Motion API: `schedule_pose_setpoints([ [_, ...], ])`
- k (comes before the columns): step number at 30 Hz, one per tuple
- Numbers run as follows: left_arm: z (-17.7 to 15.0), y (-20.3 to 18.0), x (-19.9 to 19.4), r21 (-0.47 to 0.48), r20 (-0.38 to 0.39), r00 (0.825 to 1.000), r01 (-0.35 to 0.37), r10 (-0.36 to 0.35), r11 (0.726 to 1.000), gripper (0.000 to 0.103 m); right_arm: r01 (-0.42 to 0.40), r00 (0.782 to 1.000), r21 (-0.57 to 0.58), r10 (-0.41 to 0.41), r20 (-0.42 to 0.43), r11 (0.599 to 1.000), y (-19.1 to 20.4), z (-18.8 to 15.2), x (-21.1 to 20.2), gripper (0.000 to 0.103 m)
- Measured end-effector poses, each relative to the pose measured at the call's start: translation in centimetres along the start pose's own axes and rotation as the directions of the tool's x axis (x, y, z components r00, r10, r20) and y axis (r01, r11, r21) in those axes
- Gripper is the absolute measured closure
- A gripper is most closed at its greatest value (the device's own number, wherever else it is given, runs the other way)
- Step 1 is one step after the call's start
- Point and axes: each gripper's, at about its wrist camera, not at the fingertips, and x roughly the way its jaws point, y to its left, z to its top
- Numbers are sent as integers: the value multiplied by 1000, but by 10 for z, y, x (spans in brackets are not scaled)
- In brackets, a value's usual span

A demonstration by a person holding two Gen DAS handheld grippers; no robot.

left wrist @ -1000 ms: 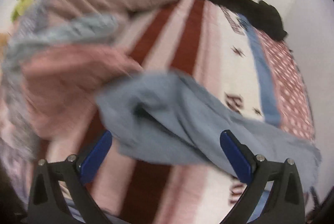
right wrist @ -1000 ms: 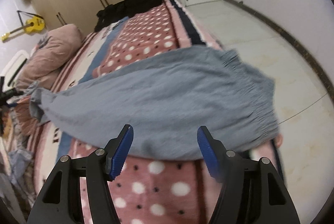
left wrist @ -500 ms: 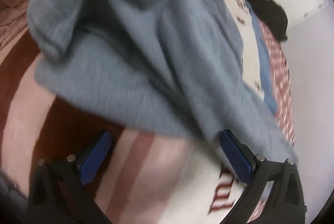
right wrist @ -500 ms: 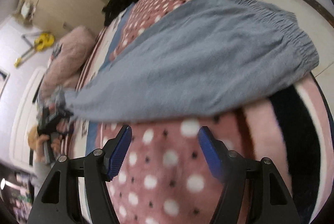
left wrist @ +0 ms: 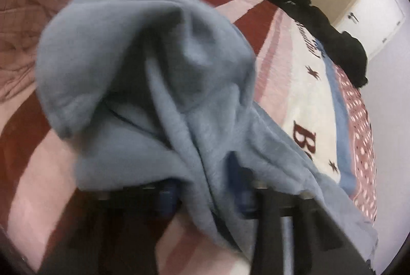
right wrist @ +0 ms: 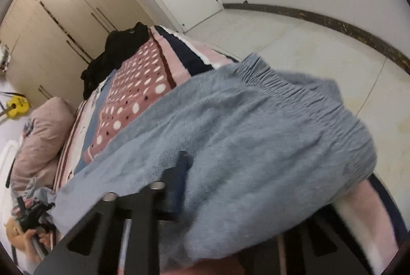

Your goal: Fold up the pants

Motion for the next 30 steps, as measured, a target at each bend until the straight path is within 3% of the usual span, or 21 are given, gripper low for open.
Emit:
schedule_pose_setpoints([
  [8, -29, 2, -55, 56, -29, 998, 59, -57, 997, 89, 61, 995, -38, -57, 85, 997, -13, 3, -64, 98],
  [13, -73, 5, -82, 128, -140, 985, 116, -98, 985, 88, 84, 992, -46, -79, 99, 995, -49, -4, -117, 98],
  [16, -100, 9, -86, 174, -196, 978, 107, -72, 979, 74, 100, 993, -22, -98, 68, 995, -78, -13, -143, 98],
  [18, -111, 7, -89, 266, -175, 984, 10, 38, 964, 47, 119, 992, -16, -118, 45, 993, -91, -20, -151, 98],
  [20, -109, 7, -100, 325, -112, 987, -76, 118, 943, 30, 131, 991, -26, -131, 5, 991, -104, -27, -154, 97],
  [21, -105, 7, -109, 338, -101, 989, -65, 104, 939, 30, 126, 992, -30, -126, -17, 992, -107, -30, -152, 96],
  [22, -101, 8, -118, 335, -105, 991, -39, 79, 941, 30, 105, 994, -28, -106, -40, 994, -112, -34, -152, 90],
  [25, -87, 7, -142, 348, -45, 994, -78, 99, 934, 22, 81, 994, -59, -85, -67, 995, -109, -39, -156, 68],
  [27, -75, 4, -157, 374, 0, 995, -96, 104, 923, 13, 76, 994, -104, -84, -73, 992, -102, -43, -161, 60],
  [30, -59, 13, -171, 392, 41, 992, -123, 116, 912, 12, 87, 988, -188, -109, -110, 978, -88, -50, -174, 45],
])
